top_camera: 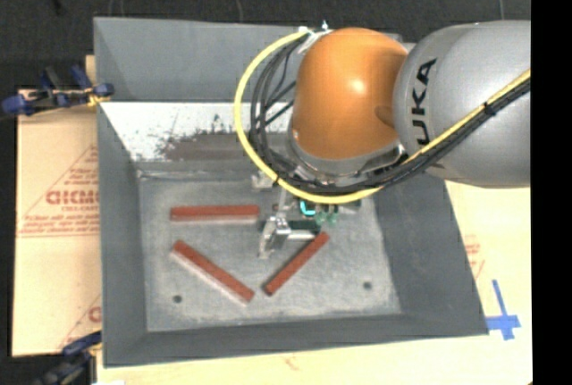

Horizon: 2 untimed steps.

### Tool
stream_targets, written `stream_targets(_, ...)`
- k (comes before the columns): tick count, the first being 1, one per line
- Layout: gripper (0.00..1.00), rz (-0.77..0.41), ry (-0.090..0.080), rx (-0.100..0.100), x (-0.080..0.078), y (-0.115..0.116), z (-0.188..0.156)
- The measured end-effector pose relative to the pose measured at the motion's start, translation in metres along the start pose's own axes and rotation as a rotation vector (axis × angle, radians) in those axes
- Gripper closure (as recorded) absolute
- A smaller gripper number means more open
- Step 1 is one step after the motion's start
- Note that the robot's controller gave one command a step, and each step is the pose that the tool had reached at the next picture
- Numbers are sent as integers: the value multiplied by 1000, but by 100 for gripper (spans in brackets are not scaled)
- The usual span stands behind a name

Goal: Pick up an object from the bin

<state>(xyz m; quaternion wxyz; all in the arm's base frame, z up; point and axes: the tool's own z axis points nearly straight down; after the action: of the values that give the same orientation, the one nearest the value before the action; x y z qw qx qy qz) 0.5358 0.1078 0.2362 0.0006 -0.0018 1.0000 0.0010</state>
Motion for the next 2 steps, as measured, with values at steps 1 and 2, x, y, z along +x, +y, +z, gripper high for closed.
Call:
stream_targets(1, 0, 2, -2, 0, -1, 0, -1)
stream_targets(2, 0, -21, -8, -1, 30, 0, 44)
